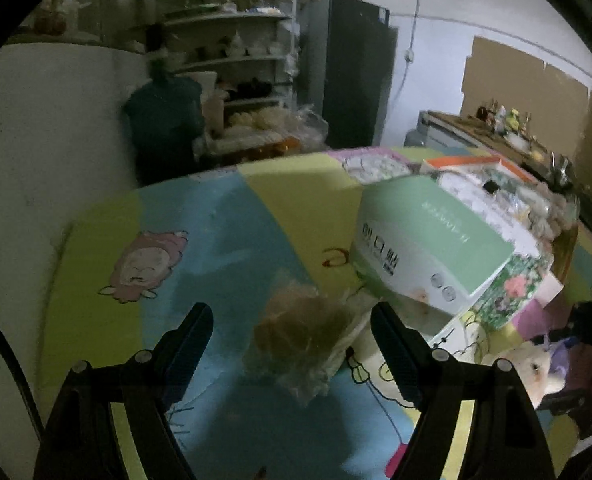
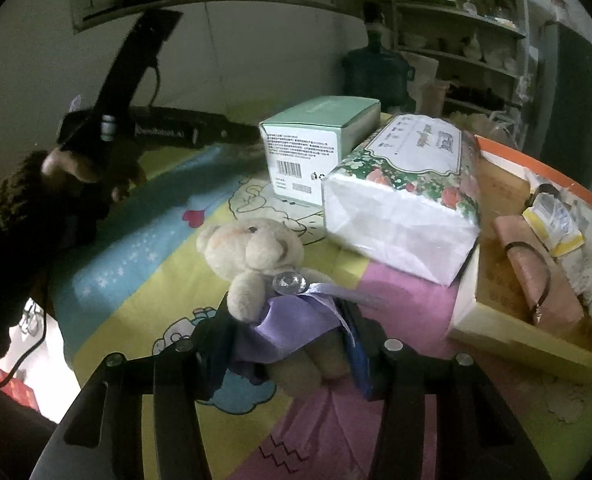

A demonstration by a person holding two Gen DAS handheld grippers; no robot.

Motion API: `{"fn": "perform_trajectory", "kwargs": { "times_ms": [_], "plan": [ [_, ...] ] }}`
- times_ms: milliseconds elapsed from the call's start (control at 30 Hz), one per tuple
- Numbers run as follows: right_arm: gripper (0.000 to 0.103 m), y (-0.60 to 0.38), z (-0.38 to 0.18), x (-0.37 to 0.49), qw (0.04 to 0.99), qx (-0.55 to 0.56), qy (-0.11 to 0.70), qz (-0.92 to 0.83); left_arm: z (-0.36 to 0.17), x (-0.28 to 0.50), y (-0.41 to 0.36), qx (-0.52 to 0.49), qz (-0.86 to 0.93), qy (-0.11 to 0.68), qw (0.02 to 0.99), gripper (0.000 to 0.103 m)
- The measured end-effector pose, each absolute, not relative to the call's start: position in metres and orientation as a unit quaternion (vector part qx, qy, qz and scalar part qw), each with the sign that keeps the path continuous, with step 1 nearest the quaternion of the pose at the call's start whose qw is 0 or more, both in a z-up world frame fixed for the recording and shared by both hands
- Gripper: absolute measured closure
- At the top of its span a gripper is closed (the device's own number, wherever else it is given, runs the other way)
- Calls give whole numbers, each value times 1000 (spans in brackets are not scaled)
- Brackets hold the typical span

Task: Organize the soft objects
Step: 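Grasp the bagged bread roll with the left tool while the right tool grasps the teddy bear, then carry the bread roll bag and teddy bear with both tools over the tray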

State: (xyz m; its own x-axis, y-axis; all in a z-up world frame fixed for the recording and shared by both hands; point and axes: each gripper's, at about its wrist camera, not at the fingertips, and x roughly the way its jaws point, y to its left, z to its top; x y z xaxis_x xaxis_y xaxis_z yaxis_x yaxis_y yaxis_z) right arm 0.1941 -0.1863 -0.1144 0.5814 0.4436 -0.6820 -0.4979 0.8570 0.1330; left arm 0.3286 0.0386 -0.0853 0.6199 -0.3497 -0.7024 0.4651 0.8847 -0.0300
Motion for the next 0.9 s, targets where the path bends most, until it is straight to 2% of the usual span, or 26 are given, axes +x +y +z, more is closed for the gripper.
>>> {"fn": "perform_trajectory", "kwargs": {
  "times_ms": [133,233,267,900],
  "plan": [
    [52,-189,-113,191,888,-32,373,266,-97,339,34,63,-232,400,884,26],
    [52,-190,-113,193,888,-29,373,267,-102,344,32,54,-242,413,876,42],
    [52,-190,-113,193,888,-28,373,267,-102,343,30,58,-243,413,876,52],
    [52,-190,-111,190,894,-26,365,258,-68,284,40,24,-166,361,917,56]
  ]
}}
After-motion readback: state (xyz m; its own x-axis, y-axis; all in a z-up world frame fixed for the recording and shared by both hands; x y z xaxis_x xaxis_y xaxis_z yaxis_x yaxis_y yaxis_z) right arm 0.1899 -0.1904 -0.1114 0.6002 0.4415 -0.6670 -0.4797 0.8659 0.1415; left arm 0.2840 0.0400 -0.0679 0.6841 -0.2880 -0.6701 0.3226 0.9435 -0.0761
